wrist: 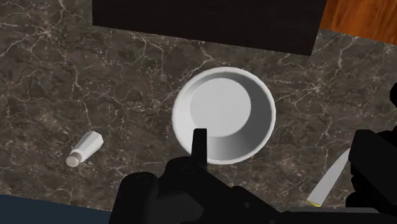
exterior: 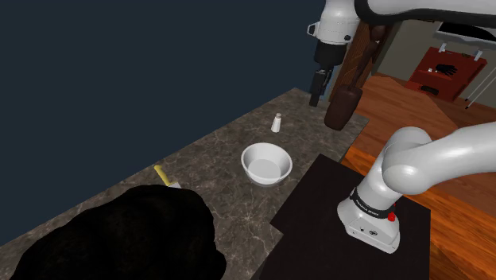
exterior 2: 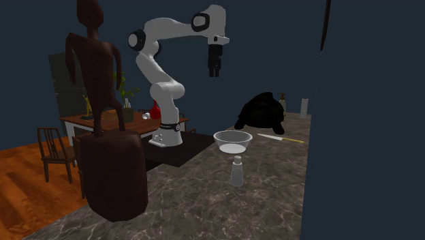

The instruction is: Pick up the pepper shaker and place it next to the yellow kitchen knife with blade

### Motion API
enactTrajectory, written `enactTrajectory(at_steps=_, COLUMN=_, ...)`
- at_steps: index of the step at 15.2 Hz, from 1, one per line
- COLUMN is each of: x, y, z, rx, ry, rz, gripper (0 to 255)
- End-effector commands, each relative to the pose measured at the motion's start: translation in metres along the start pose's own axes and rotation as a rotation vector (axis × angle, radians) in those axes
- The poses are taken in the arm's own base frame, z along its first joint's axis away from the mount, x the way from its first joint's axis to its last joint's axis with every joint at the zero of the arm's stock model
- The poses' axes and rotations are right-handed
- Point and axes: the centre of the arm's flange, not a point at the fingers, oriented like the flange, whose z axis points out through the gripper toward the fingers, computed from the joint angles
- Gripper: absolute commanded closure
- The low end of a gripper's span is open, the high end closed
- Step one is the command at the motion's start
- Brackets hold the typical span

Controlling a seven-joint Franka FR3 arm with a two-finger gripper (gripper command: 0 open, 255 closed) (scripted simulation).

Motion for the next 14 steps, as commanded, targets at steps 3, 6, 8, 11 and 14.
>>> enactTrajectory(at_steps=3, x=0.012, y=0.015, z=0.017, rx=-0.008, ry=0.006, rz=0.009, gripper=0)
enactTrajectory(at_steps=6, x=0.03, y=0.038, z=0.041, rx=-0.019, ry=0.014, rz=0.022, gripper=0)
enactTrajectory(at_steps=8, x=0.042, y=0.053, z=0.057, rx=-0.027, ry=0.02, rz=0.031, gripper=0)
enactTrajectory(at_steps=11, x=0.059, y=0.077, z=0.081, rx=-0.039, ry=0.028, rz=0.044, gripper=0)
enactTrajectory(at_steps=14, x=0.077, y=0.101, z=0.104, rx=-0.051, ry=0.037, rz=0.057, gripper=0)
